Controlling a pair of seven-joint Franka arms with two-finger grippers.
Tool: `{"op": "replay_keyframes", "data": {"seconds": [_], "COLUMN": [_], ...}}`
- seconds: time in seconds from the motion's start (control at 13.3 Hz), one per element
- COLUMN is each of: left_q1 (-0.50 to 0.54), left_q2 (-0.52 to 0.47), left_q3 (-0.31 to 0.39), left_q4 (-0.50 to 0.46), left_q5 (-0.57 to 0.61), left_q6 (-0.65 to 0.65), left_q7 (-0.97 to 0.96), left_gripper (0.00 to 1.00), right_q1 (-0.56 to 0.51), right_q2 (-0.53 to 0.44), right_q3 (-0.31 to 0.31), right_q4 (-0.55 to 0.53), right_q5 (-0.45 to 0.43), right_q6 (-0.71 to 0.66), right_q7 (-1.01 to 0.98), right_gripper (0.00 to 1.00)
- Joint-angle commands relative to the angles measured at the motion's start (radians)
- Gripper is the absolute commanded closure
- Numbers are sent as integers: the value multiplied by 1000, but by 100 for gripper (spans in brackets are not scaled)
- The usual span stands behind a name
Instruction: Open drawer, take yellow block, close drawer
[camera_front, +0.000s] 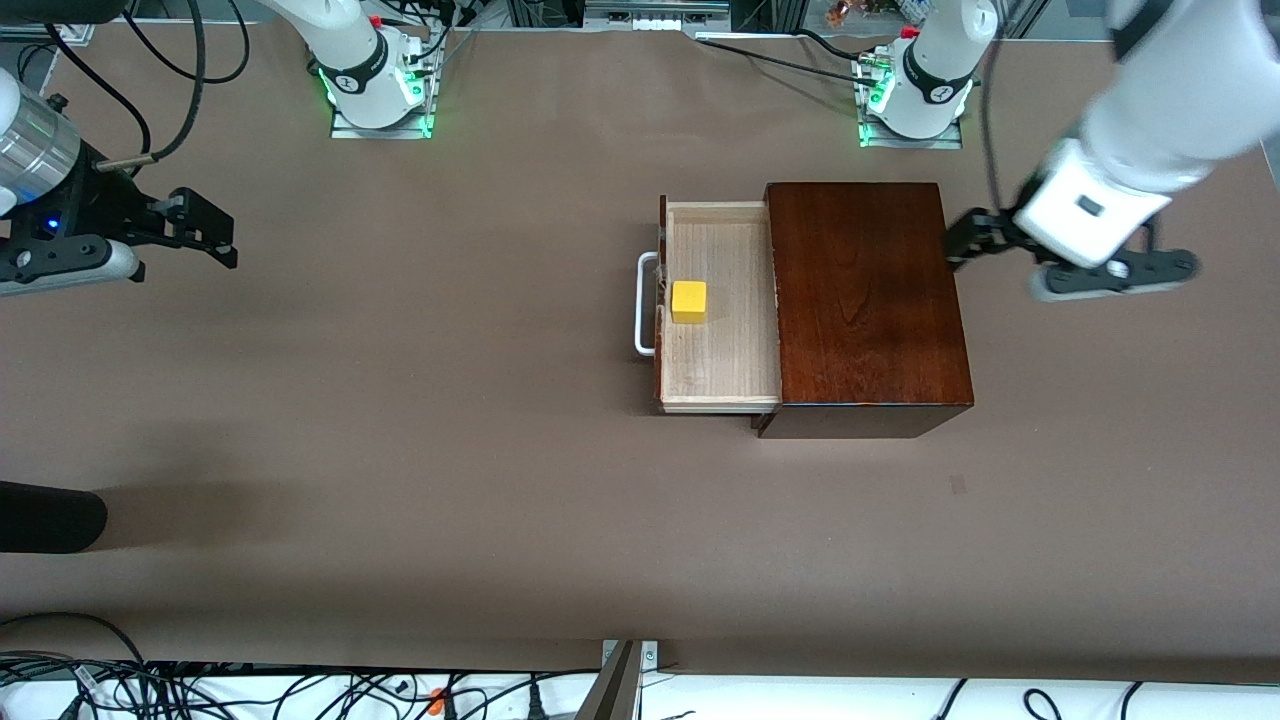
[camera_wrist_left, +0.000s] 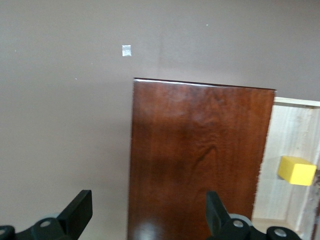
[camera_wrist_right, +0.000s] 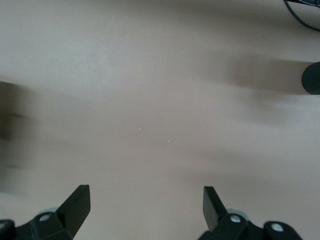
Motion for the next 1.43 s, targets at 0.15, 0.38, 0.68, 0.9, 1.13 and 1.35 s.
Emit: {"op": "replay_keyframes", "data": {"seconds": [0.15,0.38,0.68,0.9,1.13,1.35], "left_q1": [-147,-145,-146,-152,-154,-157], "left_q2": [-52,-42,-31,-23,-17,-13], "left_q3": [294,323,317,315,314,310], "left_q4": [-72,-60,-54,-52,-42,-36], "left_q5": [-81,-99,-99,-91,-96,-94], "left_q6": [-2,0,5,8,6,8], "left_q7": [294,333,333,332,330,330], "left_gripper": [0,0,0,0,0,0], "right_q1": [78,123,198,247,353,407], "right_q2": [68,92,159,204,262,372], "right_q3": [0,0,37,149,181,181], "right_q4": [4,2,10,13,27,119], "right_q5": [1,14,105,156,136,110], "right_q6": [-35,-23,75,159,237,271], "right_q7": [2,-2,-77,-169,-223,-456], "right_gripper": [0,0,0,0,0,0]}}
